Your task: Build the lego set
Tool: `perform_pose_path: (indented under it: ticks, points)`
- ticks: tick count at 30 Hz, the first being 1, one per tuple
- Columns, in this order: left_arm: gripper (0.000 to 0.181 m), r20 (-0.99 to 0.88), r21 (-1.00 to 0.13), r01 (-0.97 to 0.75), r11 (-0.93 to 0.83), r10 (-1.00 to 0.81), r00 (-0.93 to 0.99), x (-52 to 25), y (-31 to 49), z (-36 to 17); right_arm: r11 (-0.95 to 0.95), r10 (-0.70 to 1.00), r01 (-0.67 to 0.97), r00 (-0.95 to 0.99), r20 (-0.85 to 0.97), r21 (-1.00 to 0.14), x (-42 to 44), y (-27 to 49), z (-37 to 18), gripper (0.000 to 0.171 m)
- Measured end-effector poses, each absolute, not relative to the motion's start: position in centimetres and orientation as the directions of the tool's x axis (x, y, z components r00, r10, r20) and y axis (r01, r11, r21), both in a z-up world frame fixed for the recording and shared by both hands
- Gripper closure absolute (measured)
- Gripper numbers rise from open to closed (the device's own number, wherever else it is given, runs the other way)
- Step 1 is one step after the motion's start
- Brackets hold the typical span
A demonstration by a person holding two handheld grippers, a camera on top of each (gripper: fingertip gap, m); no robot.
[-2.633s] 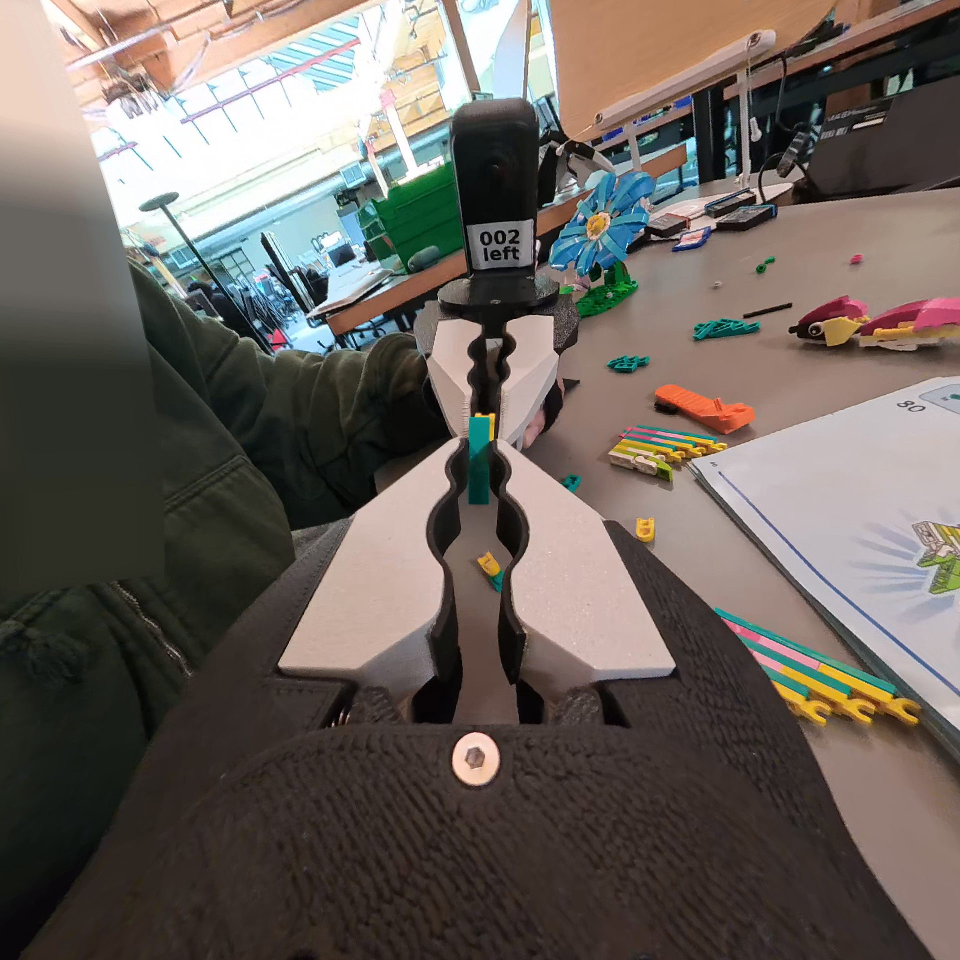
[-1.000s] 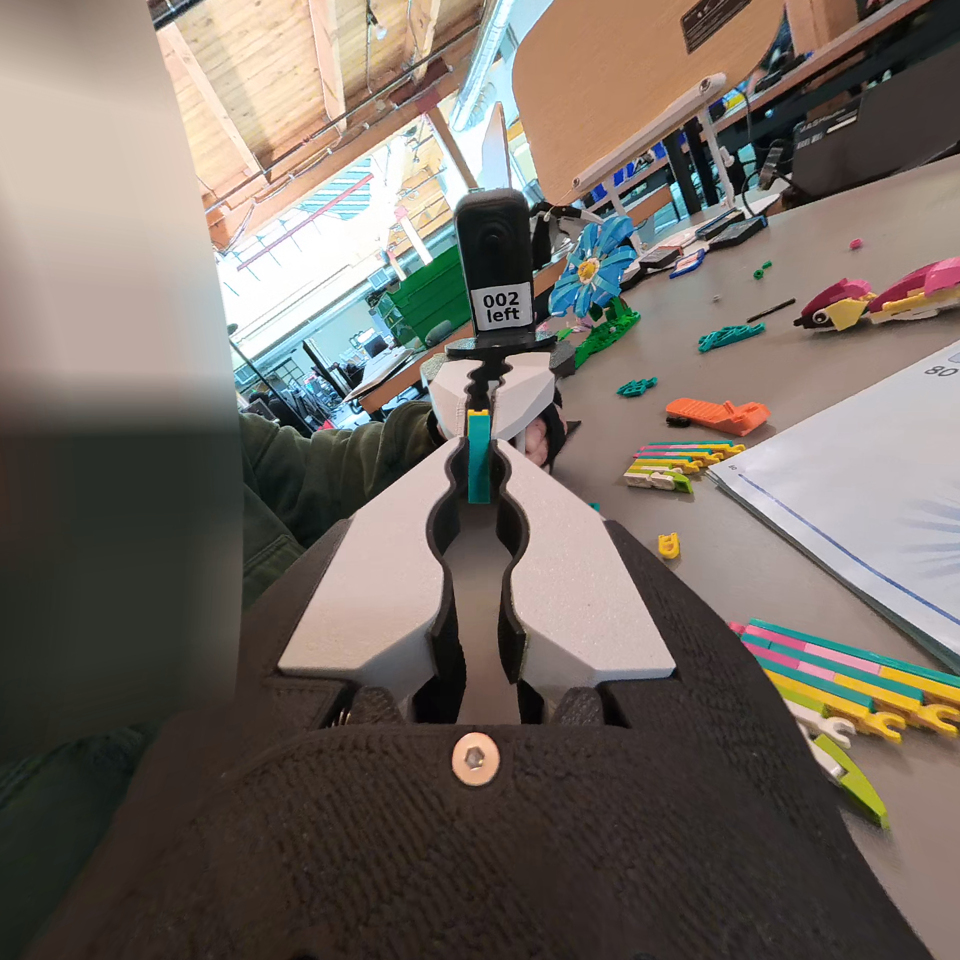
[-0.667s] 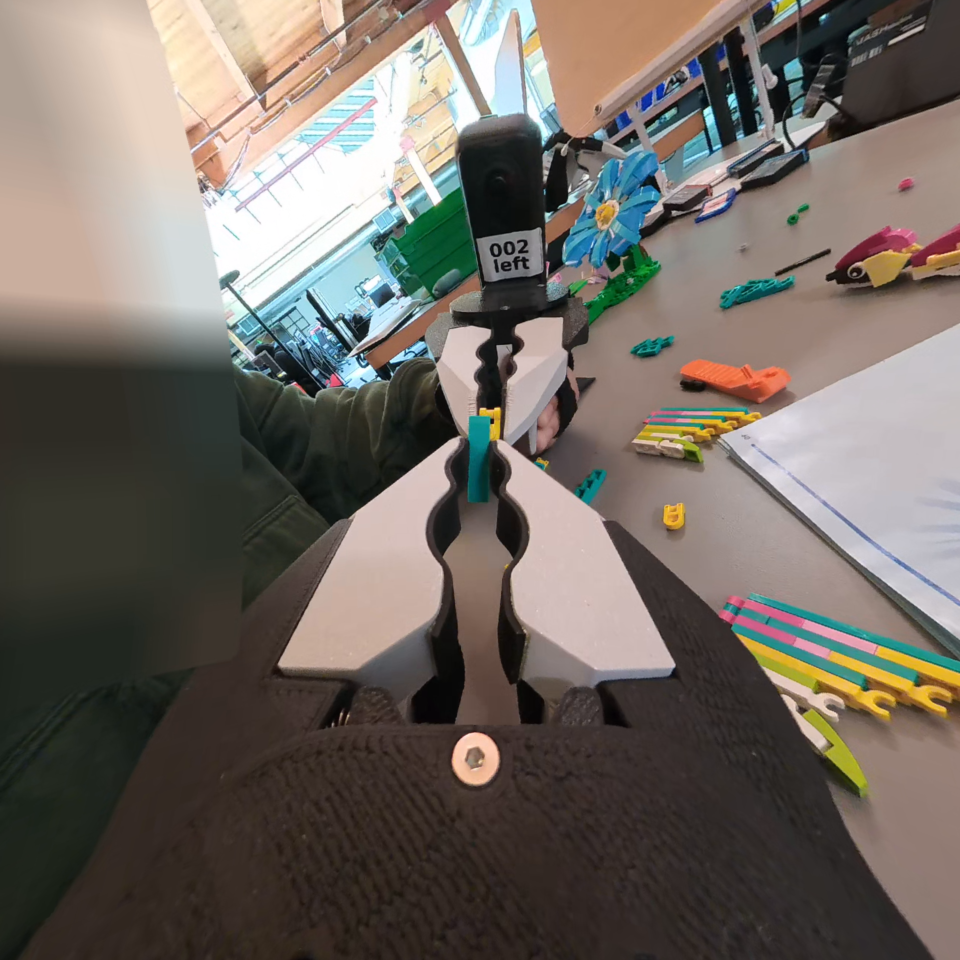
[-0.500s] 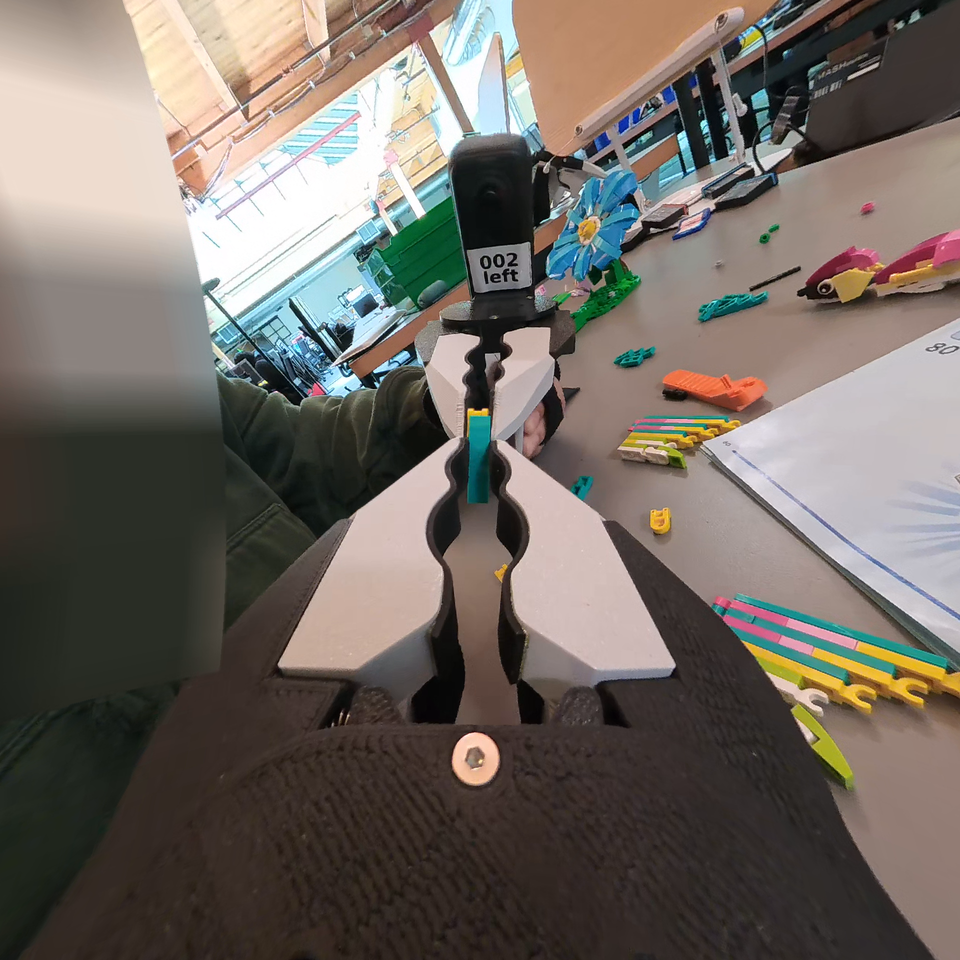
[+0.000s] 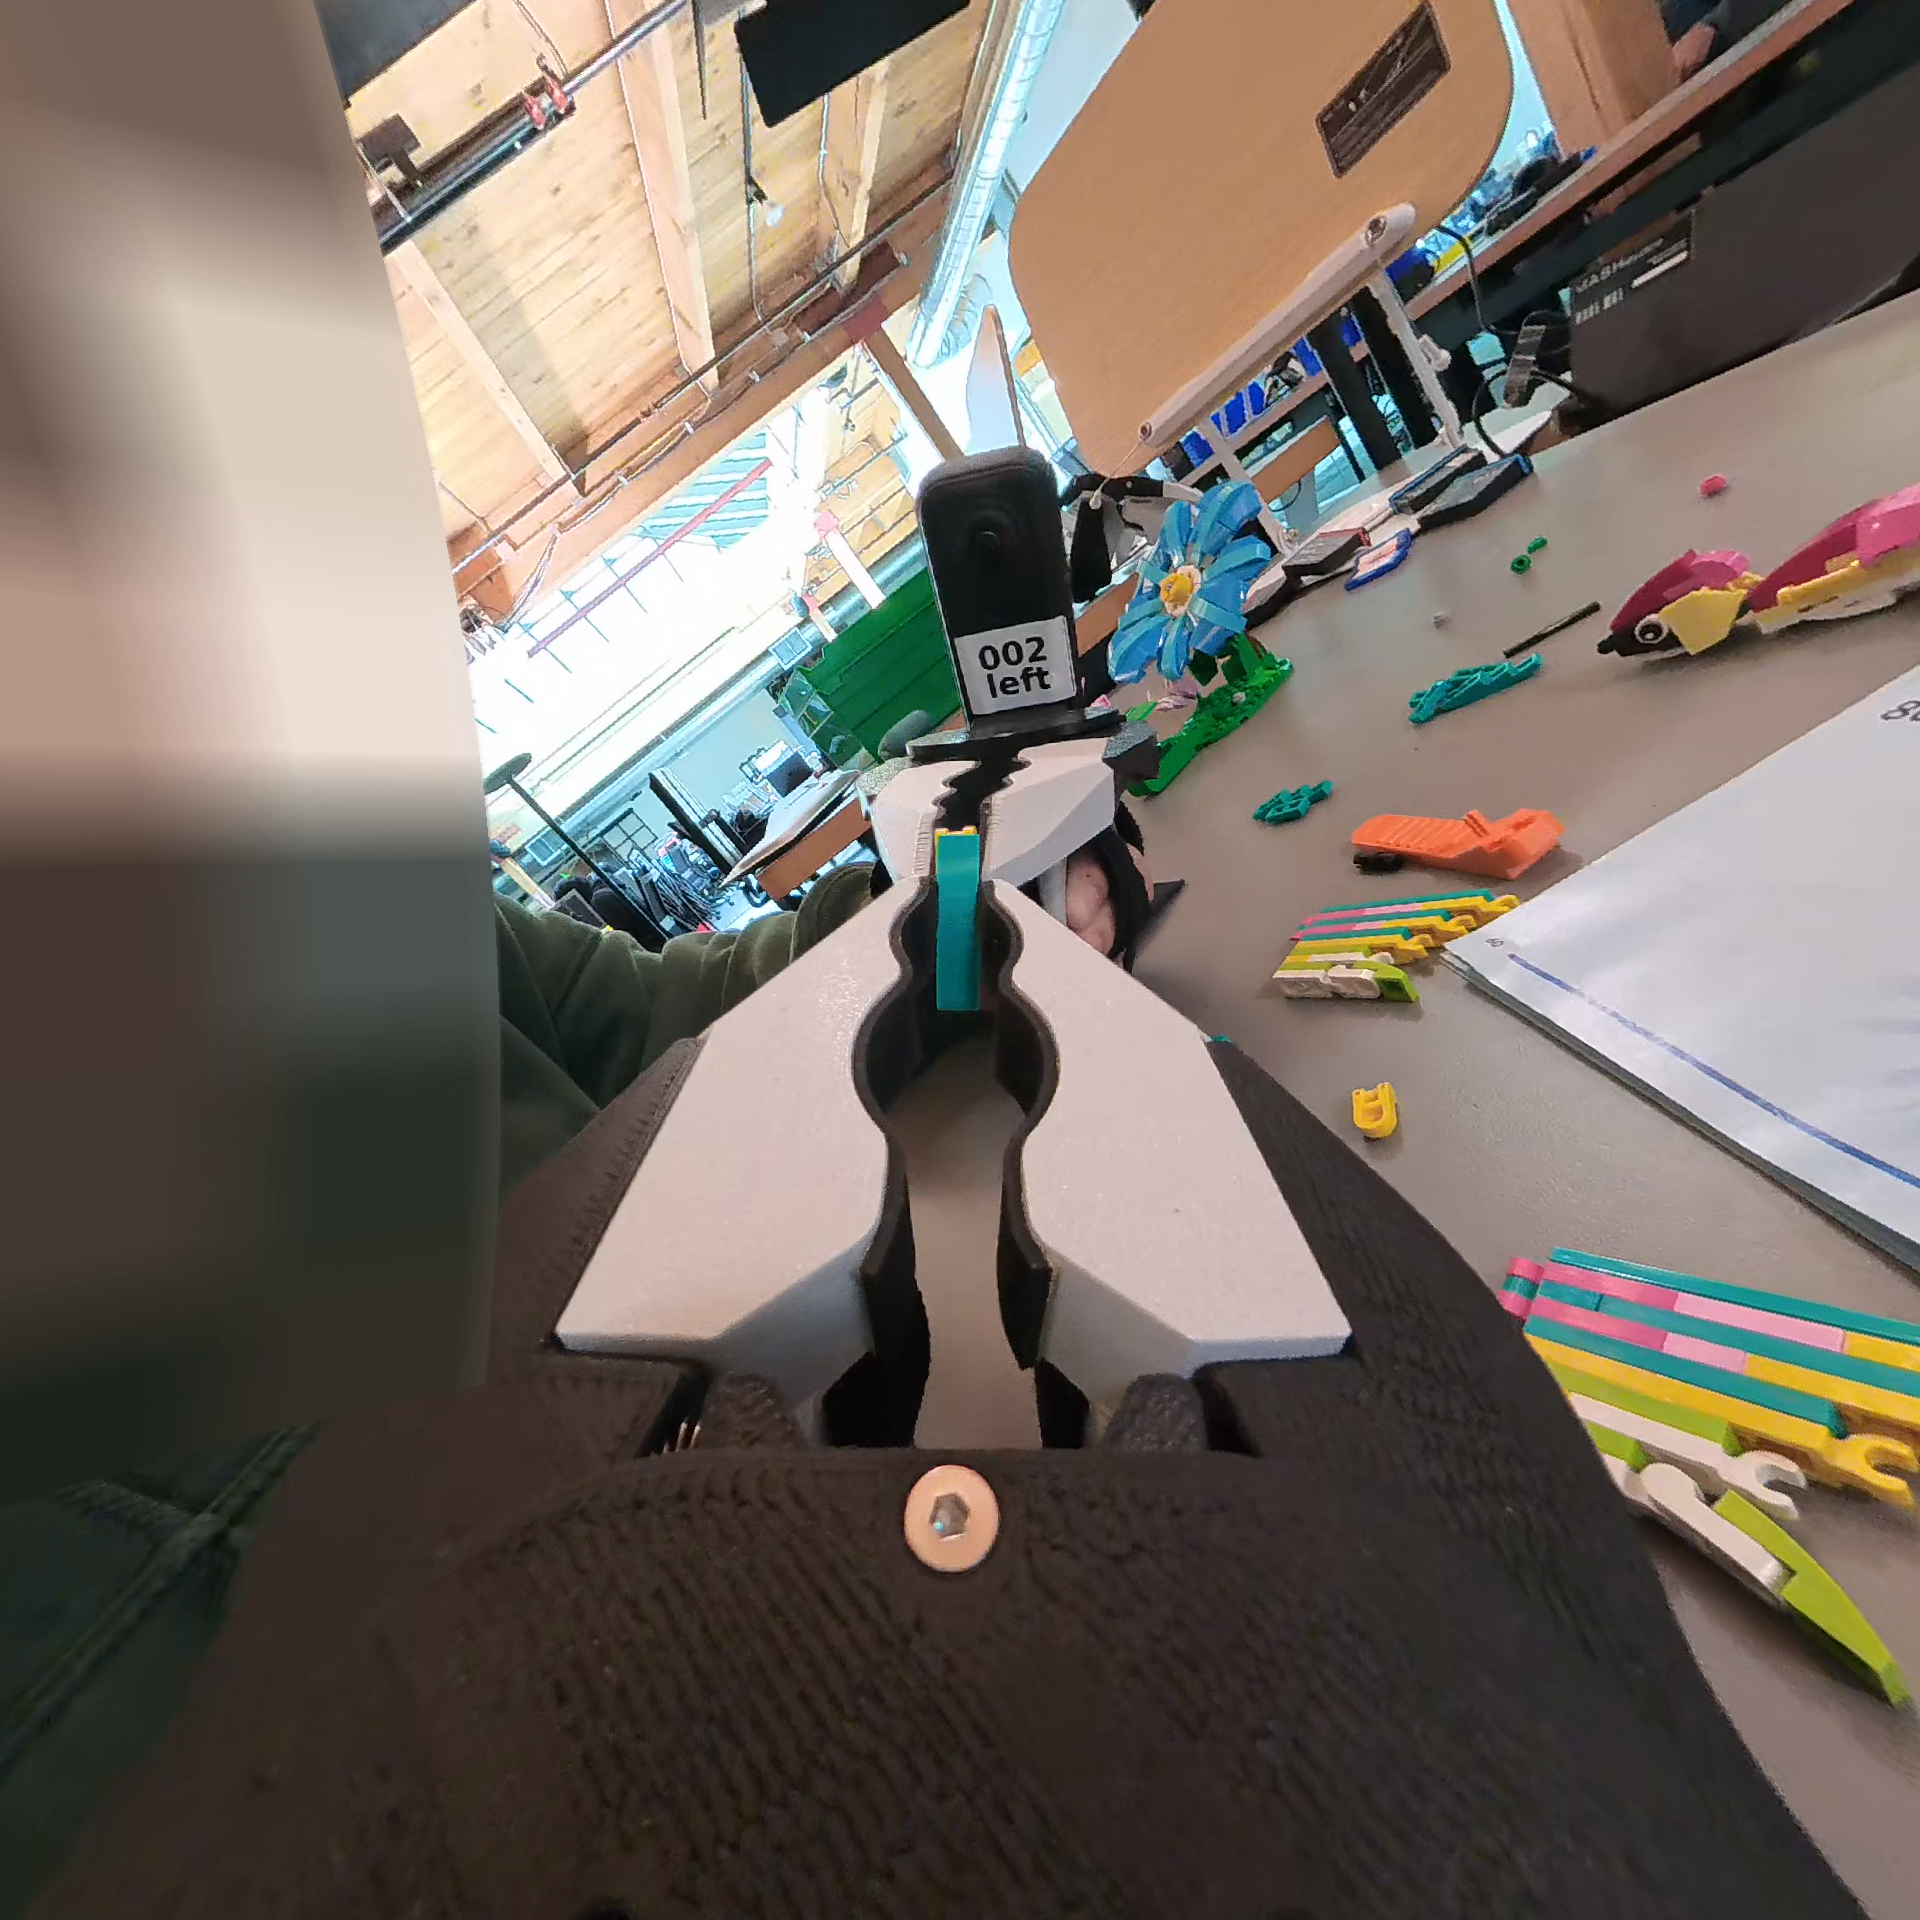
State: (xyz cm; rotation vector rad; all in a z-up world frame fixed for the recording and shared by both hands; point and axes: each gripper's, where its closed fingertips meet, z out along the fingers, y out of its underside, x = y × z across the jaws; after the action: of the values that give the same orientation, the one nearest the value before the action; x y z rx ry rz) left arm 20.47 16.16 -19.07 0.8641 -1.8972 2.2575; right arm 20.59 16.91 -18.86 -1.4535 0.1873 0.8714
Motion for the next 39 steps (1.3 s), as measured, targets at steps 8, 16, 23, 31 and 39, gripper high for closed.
perform_pose_path:
  ticks: [8, 16, 23, 31, 39]
  points:
    - [0.176, 0.451, -0.89, -0.397, -0.223, -0.309, -0.837, 20.6, 16.3, -19.2, -0.124, 0.4, -0.561, 0.726, -0.559, -0.818, 20.3, 16.8, -19.0, 0.165]
    - [0.176, 0.445, -0.895, -0.403, -0.191, -0.317, -0.837, 20.5, 16.1, -19.8, -0.167, 0.364, -0.515, 0.76, -0.538, -0.841, 20.4, 16.8, -19.8, 0.165]
    - [0.176, 0.438, -0.898, -0.401, -0.179, -0.305, -0.845, 20.2, 15.9, -19.8, -0.197, 0.383, -0.528, 0.734, -0.56, -0.826, 20.0, 16.8, -20.0, 0.165]
    - [0.176, 0.441, -0.897, -0.407, -0.171, -0.289, -0.85, 20.0, 15.7, -19.9, -0.218, 0.396, -0.533, 0.717, -0.574, -0.817, 19.7, 16.7, -20.1, 0.165]
    - [0.177, 0.444, -0.895, -0.406, -0.183, -0.278, -0.852, 19.9, 15.7, -19.8, -0.22, 0.41, -0.553, 0.695, -0.59, -0.804, 19.6, 16.7, -20.0, 0.166]
